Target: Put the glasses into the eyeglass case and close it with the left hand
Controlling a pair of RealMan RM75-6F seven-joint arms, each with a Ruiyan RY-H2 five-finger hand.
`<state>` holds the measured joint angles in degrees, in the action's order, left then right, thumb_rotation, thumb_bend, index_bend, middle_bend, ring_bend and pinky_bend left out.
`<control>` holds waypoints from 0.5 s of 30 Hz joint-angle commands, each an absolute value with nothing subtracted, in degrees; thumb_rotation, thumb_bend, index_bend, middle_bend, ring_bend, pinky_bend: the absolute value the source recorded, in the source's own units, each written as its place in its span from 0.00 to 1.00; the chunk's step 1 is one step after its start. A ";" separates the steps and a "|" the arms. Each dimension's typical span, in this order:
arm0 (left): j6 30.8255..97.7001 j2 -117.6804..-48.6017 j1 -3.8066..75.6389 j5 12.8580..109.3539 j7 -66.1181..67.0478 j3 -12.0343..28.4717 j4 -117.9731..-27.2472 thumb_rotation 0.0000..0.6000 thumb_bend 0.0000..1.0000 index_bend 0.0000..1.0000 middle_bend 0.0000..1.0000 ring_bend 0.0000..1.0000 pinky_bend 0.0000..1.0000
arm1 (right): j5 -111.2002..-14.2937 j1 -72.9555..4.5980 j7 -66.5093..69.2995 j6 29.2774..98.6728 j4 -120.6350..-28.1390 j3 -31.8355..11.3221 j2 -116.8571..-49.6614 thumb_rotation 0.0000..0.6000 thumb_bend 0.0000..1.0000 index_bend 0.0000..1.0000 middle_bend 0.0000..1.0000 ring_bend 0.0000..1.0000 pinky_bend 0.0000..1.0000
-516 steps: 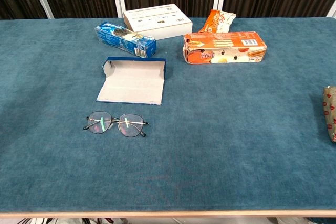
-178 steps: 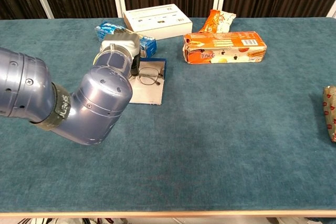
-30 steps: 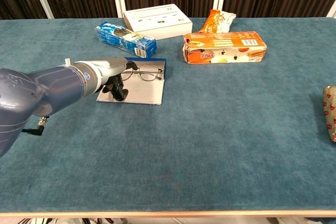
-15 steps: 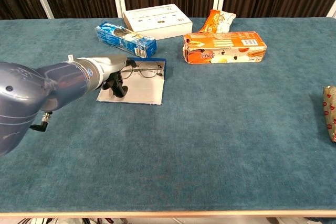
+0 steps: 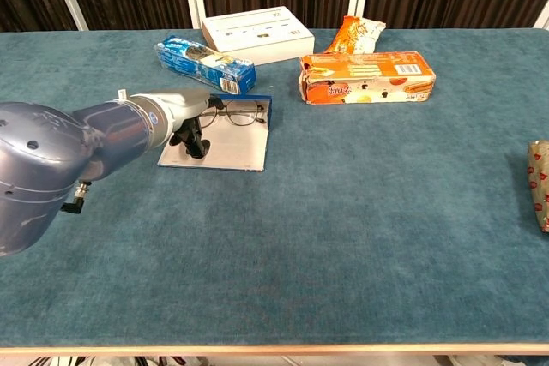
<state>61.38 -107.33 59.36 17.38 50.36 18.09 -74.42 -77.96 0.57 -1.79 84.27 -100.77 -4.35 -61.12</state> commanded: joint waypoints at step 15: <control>63.69 -105.56 58.02 19.81 51.07 16.52 -79.51 1.00 0.54 0.00 0.76 0.79 0.80 | -78.06 0.57 -1.71 84.41 -100.72 -4.44 -61.11 1.00 0.17 0.07 0.00 0.10 0.16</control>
<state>63.04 -106.34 58.60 18.89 51.16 17.18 -78.20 -78.06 0.57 -1.71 84.41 -100.72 -4.44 -61.11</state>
